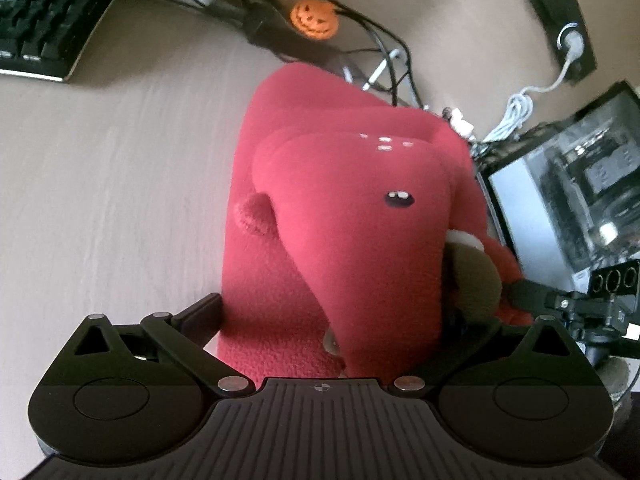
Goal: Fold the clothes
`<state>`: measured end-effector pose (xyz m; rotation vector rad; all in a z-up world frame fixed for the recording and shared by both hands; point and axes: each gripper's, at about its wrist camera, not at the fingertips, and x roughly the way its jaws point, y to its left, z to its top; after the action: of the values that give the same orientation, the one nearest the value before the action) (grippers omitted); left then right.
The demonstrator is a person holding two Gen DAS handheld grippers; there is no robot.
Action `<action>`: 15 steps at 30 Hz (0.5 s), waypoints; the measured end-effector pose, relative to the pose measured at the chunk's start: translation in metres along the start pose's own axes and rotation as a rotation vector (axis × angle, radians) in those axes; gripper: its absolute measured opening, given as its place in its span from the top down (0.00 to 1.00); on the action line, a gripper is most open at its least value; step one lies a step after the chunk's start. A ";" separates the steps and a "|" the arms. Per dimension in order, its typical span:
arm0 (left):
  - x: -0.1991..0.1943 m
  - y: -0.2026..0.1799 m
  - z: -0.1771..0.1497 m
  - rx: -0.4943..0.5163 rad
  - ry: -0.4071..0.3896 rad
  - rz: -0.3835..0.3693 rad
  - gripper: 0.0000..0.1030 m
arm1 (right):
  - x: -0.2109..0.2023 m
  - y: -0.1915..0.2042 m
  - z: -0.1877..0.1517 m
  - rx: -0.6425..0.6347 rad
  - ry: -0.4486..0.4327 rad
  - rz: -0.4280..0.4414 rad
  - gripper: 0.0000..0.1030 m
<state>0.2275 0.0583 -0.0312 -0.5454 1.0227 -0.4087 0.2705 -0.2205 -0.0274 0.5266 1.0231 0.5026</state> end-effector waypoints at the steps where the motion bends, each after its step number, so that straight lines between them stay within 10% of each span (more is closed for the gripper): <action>1: 0.001 -0.001 0.000 0.003 0.000 0.003 0.00 | 0.006 0.001 0.002 -0.011 0.017 -0.028 0.00; 15: 0.004 -0.005 0.000 -0.034 -0.018 0.029 0.00 | 0.042 -0.029 0.011 0.094 0.143 0.170 0.00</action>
<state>0.2290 0.0524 -0.0308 -0.5635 1.0209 -0.3606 0.3027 -0.2184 -0.0682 0.6725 1.1485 0.6519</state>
